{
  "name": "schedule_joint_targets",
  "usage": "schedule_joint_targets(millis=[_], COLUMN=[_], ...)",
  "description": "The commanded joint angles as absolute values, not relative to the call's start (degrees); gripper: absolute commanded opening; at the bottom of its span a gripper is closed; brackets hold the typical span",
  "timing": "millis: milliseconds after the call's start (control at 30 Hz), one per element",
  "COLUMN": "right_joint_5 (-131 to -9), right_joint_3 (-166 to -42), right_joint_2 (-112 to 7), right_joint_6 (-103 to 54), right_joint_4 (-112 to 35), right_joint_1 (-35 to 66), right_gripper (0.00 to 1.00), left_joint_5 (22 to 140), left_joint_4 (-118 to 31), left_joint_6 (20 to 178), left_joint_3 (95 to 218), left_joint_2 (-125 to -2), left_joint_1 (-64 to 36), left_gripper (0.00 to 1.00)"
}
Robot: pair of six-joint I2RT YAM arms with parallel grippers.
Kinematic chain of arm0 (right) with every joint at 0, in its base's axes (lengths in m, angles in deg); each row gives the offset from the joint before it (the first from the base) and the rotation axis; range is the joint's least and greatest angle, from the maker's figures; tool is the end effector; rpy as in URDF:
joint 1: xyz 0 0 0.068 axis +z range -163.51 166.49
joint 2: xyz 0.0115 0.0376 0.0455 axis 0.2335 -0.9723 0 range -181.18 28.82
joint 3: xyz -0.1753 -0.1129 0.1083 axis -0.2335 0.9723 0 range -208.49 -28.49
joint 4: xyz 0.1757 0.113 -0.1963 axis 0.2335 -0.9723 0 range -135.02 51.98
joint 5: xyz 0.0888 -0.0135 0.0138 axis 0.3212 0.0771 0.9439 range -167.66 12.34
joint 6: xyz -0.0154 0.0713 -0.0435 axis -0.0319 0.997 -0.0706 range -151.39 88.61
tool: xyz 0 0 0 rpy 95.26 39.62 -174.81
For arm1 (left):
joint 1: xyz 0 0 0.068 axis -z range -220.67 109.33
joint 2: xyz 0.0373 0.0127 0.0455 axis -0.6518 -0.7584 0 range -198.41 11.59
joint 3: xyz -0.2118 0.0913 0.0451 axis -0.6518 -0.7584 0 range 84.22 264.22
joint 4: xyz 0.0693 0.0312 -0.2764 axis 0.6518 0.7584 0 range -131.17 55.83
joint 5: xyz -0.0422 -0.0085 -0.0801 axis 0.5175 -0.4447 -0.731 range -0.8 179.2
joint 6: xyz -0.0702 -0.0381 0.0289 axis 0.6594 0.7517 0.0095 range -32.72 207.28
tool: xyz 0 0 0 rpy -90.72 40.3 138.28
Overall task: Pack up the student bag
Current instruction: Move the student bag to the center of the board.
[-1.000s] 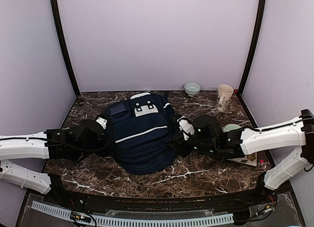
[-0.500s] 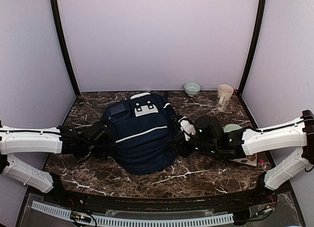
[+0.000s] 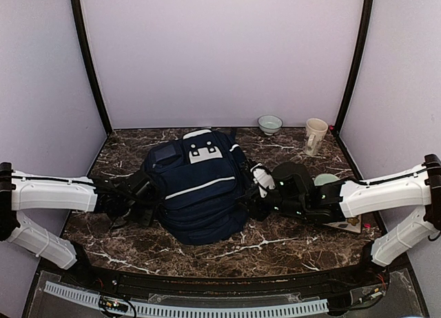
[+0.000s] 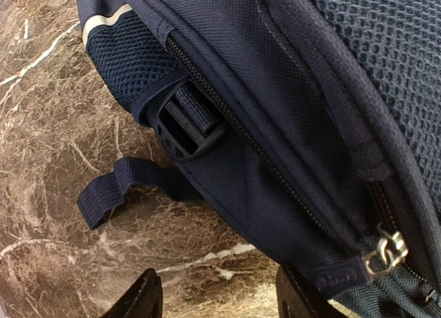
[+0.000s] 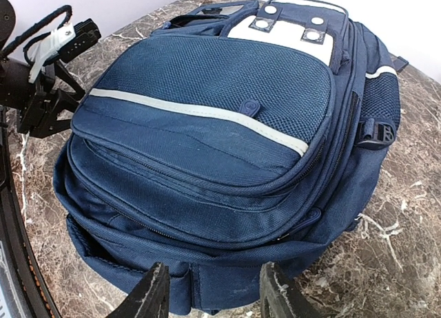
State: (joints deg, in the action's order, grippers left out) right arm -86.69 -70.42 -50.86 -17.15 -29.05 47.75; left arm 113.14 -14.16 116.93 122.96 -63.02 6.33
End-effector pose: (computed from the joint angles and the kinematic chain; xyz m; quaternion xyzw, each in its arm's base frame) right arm 0.1837 0.3107 0.1445 -0.3054 0.8028 0.2571 0.4429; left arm 0.2135 -0.1845 0.0930 0.0954 0.9474 0.0159 0.3050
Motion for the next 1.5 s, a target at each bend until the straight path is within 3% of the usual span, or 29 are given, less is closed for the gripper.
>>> schedule_joint_targets(millis=[0, 433, 967, 1300, 1467], right_joint_5=[-85.7, -86.5, -88.8, -88.1, -86.9], right_joint_3=[-69.4, -66.6, -63.8, -63.4, -63.5], right_joint_2=[-50.2, -47.5, -43.5, -42.4, -43.0], right_joint_6=[-17.1, -16.7, -16.3, -16.4, -16.6], right_joint_4=[-27.7, -27.6, -28.5, -27.3, -25.6], right_joint_1=[48.5, 48.7, 48.7, 48.7, 48.8], right_gripper=[0.45, 0.46, 0.46, 0.47, 0.52], left_joint_5=[110.3, 103.3, 100.4, 106.8, 110.3], left_joint_4=[-17.3, -23.7, -31.2, -23.7, -24.3], left_joint_6=[114.8, 111.2, 107.1, 106.7, 107.8], left_joint_3=[121.5, 123.8, 130.3, 123.2, 119.8], left_joint_2=[-63.3, -71.1, -76.5, -63.4, -56.4], left_joint_1=[5.4, 5.5, 13.3, 13.4, 13.4], left_gripper=[0.58, 0.55, 0.53, 0.58, 0.59])
